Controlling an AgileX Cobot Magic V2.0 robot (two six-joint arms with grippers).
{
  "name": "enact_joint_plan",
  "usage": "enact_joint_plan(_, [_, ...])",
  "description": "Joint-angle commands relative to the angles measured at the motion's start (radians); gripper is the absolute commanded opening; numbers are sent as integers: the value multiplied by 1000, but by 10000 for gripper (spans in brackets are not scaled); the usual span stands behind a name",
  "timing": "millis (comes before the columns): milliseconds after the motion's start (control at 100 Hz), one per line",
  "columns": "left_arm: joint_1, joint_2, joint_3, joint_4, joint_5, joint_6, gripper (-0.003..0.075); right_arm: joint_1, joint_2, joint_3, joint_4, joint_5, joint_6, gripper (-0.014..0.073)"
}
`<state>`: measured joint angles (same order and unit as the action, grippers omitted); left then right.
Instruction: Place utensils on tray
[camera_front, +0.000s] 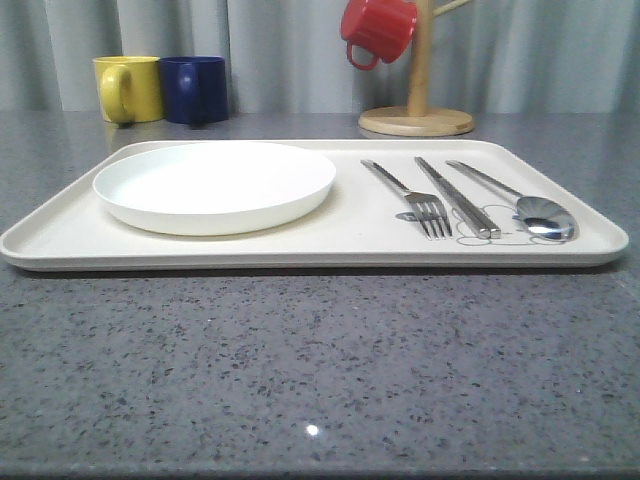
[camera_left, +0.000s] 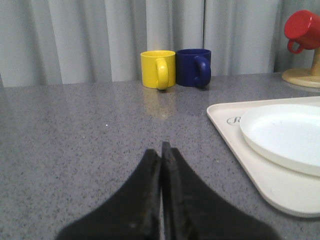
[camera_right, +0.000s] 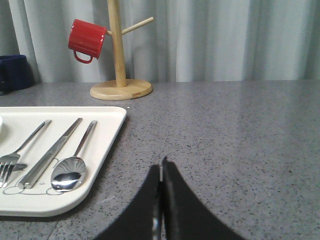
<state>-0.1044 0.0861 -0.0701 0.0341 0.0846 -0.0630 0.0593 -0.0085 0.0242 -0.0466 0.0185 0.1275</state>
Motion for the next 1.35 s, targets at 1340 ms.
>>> enact_joint_plan(1340, [3,-124,102,18,-133,-13,-19,-5,-21,3,-1,-87,-10,-69])
